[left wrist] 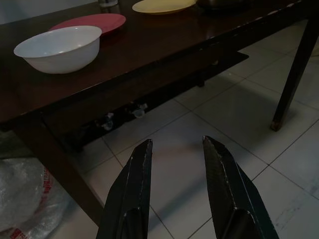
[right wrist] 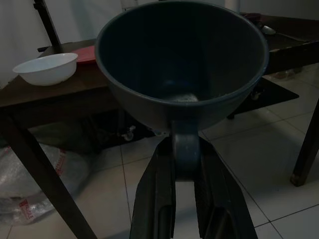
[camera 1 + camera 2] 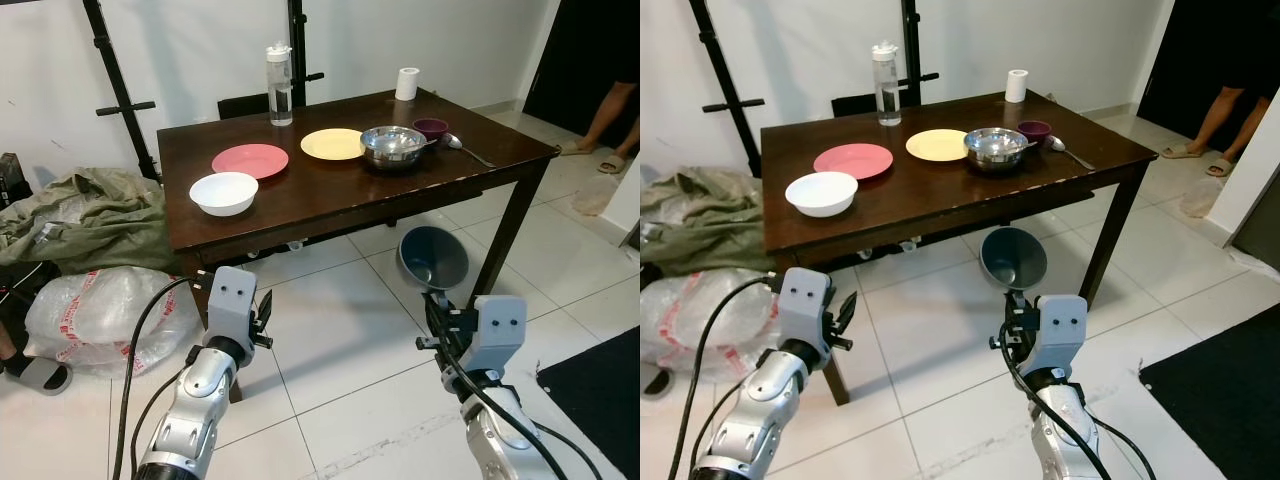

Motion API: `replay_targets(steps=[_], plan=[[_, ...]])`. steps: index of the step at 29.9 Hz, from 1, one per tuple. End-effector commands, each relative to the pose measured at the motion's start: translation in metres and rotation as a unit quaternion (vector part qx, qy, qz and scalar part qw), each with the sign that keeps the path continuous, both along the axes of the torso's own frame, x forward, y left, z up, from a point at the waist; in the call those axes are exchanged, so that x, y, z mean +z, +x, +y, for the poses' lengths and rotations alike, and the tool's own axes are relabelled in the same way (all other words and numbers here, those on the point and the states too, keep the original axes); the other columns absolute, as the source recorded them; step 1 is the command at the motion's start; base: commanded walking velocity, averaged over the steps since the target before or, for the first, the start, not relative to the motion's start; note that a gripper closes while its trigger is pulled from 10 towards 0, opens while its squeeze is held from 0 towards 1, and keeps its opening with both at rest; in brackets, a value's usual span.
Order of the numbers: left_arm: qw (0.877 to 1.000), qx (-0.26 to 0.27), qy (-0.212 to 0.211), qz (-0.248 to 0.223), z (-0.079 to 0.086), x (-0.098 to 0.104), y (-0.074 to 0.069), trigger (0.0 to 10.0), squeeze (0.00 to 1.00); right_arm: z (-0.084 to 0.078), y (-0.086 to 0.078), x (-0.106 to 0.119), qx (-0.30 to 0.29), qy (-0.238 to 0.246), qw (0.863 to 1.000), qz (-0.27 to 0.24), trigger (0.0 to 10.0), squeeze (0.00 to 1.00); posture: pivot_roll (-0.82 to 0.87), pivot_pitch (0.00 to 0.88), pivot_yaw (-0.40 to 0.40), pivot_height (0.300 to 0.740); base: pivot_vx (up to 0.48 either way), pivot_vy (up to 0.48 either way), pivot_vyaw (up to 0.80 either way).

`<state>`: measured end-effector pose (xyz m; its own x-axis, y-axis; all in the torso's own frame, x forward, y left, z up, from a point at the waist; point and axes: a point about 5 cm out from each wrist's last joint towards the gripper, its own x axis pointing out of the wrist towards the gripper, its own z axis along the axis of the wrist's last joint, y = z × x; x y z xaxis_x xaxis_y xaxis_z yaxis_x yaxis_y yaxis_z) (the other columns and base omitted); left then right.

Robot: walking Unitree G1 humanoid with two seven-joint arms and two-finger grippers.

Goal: Setting the table

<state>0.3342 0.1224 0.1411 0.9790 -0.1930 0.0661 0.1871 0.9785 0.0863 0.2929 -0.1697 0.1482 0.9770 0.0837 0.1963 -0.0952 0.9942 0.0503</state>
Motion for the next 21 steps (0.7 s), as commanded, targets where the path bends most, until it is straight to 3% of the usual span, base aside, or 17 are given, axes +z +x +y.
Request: replay_targets(steps=[1,14,21], plan=[[1.0,0.003,0.003,0.01,0.002,-0.006,-0.003,10.0,0.0,0.001,0.0,-0.001,0.001,-0.003,1.0,0.003,10.0,0.0,-0.08,0.052,0.116,0.74,0.0,0.0,0.0],[1.0,0.007,-0.002,0.007,0.001,-0.004,0.0,10.0,0.0,0.0,0.002,0.003,0.001,-0.005,1.0,-0.001,10.0,0.0,-0.09,0.051,0.112,0.74,0.0,0.0,0.0],[1.0,-0.001,-0.014,0.011,0.003,0.002,0.0,10.0,0.0,-0.02,0.003,0.023,-0.042,0.022,0.998,-0.035,10.0,0.0,-0.08,0.059,0.118,0.74,0.0,0.0,0.0]])
